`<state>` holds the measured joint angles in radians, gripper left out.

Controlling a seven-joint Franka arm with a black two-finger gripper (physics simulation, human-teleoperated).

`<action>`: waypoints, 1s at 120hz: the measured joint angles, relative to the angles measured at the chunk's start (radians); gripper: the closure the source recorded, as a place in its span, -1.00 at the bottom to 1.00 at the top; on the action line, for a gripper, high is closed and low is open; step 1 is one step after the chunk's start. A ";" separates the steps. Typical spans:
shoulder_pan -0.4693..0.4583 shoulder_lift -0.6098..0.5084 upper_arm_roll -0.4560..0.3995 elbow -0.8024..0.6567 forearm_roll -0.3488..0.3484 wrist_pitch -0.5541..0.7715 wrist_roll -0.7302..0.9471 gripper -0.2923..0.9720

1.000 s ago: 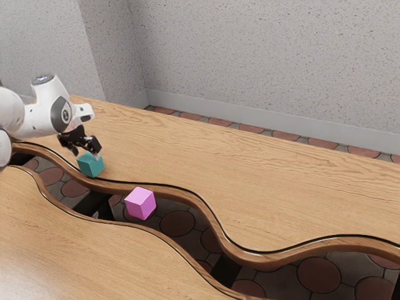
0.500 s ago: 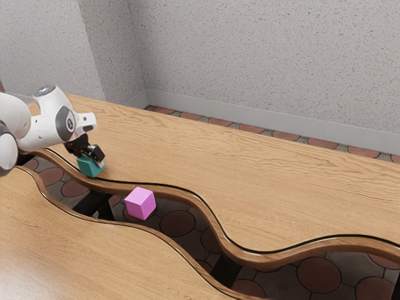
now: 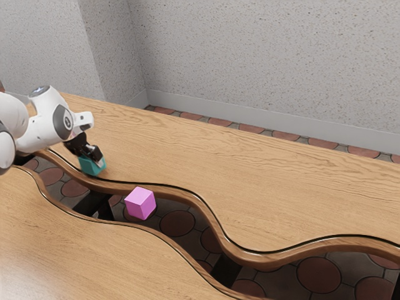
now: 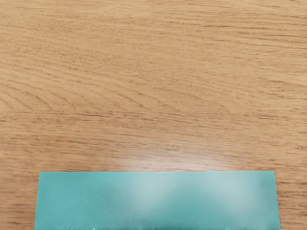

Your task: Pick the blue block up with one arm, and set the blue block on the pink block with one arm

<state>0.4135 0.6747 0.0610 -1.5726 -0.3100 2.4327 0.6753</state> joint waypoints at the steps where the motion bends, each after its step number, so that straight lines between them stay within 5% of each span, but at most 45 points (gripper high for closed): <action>1: -0.001 -0.007 0.000 -0.003 0.000 0.000 0.000 -0.02; 23: -0.096 -0.435 -0.034 -0.405 0.009 0.002 -0.083 -0.02; 35: -0.136 -0.553 -0.075 -0.535 0.010 0.003 -0.190 -0.01; 82: -0.200 -0.509 -0.137 -0.553 0.080 -0.008 -0.605 -0.03; 120: -0.202 -0.459 -0.157 -0.525 0.225 0.017 -0.778 -0.03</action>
<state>0.2112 0.2153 -0.0956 -2.0977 -0.0845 2.4497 -0.1031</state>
